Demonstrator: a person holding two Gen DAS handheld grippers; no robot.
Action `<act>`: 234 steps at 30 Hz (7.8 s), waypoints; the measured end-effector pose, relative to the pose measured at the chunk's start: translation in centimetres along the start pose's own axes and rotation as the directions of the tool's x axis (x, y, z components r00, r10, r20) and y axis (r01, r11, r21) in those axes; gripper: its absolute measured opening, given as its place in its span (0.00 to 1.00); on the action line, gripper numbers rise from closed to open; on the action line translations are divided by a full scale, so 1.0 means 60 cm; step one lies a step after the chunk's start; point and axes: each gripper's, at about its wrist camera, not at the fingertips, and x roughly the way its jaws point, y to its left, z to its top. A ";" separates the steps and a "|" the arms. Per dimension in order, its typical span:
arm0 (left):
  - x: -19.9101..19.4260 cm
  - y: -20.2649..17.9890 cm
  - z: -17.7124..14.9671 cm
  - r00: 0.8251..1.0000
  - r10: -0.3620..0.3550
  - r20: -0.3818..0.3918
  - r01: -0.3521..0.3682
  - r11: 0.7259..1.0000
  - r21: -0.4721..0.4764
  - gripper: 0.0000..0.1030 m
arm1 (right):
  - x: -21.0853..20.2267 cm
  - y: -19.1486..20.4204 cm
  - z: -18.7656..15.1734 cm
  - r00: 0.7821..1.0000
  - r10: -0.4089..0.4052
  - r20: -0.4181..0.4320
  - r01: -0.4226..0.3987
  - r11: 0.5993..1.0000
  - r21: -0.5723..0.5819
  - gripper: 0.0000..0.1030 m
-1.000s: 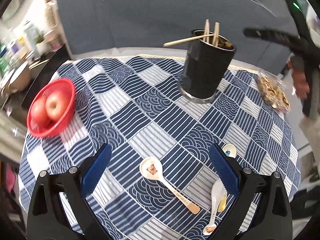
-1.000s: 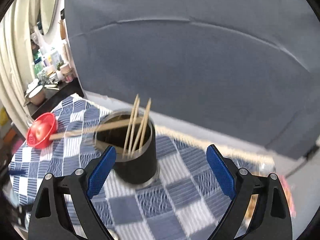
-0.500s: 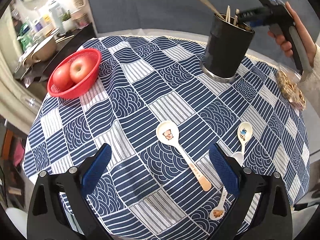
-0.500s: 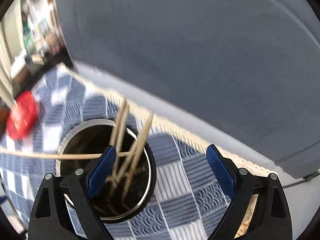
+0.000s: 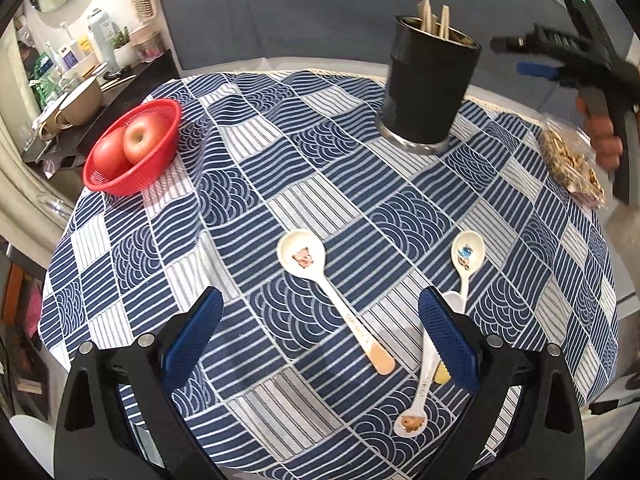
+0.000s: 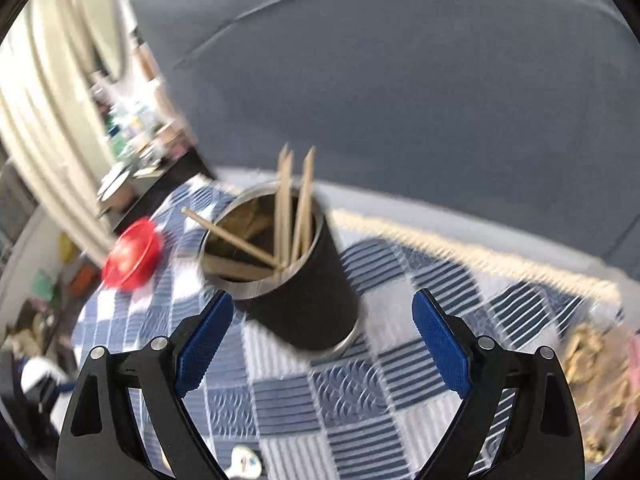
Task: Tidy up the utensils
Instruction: 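Reach the right tool to the cartoon-printed white spoon and close on it, then lift the cartoon spoon with the right tool and drop it into the holder, then open the right tool and withdraw it from the holder, then reach the right tool to the plain white soup spoon and close on it, then lift the white soup spoon with the right tool and lower it into the holder, then open the right tool and withdraw it from the holder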
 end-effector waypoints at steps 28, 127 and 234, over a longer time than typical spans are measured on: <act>0.022 -0.081 -0.073 0.996 -0.057 -0.073 0.060 0.998 0.037 0.93 | 0.093 0.111 -0.246 0.925 0.135 -0.355 -0.217 0.955 -0.203 0.05; -0.012 -0.004 0.027 0.983 -0.153 0.099 0.140 0.982 0.126 0.94 | -0.033 0.173 -0.114 0.993 0.074 -0.090 -0.096 0.958 -0.269 0.86; 0.049 -0.121 0.401 0.766 -0.642 0.046 0.468 0.604 0.645 0.82 | -0.161 0.130 0.147 0.929 -0.266 0.258 0.300 0.948 -0.104 0.73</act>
